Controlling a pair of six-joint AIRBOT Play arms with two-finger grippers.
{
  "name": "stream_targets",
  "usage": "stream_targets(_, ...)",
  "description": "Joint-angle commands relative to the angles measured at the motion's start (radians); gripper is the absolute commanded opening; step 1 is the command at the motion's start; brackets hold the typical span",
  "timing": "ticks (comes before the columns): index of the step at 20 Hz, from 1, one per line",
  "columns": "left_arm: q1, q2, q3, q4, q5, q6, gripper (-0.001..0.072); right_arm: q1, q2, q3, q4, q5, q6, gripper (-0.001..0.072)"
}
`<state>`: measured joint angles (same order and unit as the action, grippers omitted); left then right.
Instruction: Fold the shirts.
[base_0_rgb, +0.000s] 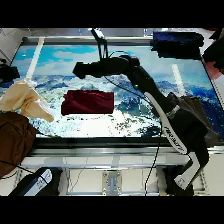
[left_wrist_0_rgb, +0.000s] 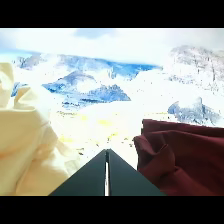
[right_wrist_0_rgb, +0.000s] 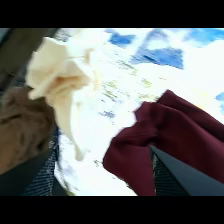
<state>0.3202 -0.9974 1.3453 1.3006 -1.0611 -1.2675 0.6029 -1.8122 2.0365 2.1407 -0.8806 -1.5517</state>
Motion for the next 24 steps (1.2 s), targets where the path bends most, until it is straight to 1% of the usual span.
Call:
stream_targets(1, 0.013, 0.002, 0.0, 0.001, -0.024, 0.0, 0.0012, -0.114, 0.001, -0.004, -0.193, -0.289, 0.024, 0.0623)
stream_targets(2, 0.013, 0.002, 0.0, 0.001, -0.024, 0.0, 0.0012, -0.161, 0.001, -0.017, -0.278, -0.394, 0.031, 0.0622)
stream_targets(3, 0.013, 0.002, 0.0, 0.001, -0.024, 0.0, 0.0012, -0.202, 0.001, -0.044, -0.327, -0.451, 0.047, 0.0624)
stream_targets(4, 0.013, 0.002, 0.0, 0.001, -0.024, 0.0, 0.0012, -0.243, -0.002, -0.085, -0.328, -0.472, 0.053, 0.0625)
stream_targets(5, 0.013, 0.002, 0.0, 0.001, -0.024, 0.0, 0.0012, -0.275, -0.007, -0.132, -0.292, -0.462, 0.06, 0.0625)
stream_targets(7, 0.013, 0.002, 0.0, 0.0, -0.024, 0.0, 0.0012, -0.323, -0.038, -0.236, -0.116, -0.389, 0.058, 0.0624)
stream_targets(9, 0.013, 0.002, 0.0, 0.0, -0.024, 0.0, 0.0012, -0.342, -0.097, -0.283, 0.021, -0.364, 0.036, 0.0624)
stream_targets(12, 0.013, 0.002, 0.0, 0.0, -0.024, 0.0, 0.0012, -0.336, -0.198, -0.284, 0.129, -0.363, 0.021, 0.0625)
stream_targets(14, 0.013, 0.002, 0.0, 0.0, -0.024, 0.0, 0.0012, -0.319, -0.243, -0.283, 0.169, -0.339, 0.02, 0.0625)
stream_targets(20, 0.013, 0.002, 0.0, 0.0, -0.025, 0.0, 0.0012, -0.207, -0.279, -0.278, 0.271, -0.275, -0.038, 0.0619)
stream_targets(21, 0.013, 0.002, 0.0, 0.0, -0.025, 0.0, 0.0012, -0.19, -0.278, -0.278, 0.279, -0.273, -0.038, 0.0574)
stream_targets(22, 0.013, 0.002, 0.0, 0.0, -0.025, 0.0, 0.0012, -0.175, -0.278, -0.277, 0.285, -0.274, -0.038, 0.0447)
stream_targets(24, 0.013, 0.003, 0.0, 0.0, -0.026, 0.0, 0.0012, -0.16, -0.277, -0.229, 0.282, -0.291, -0.037, 0.002)
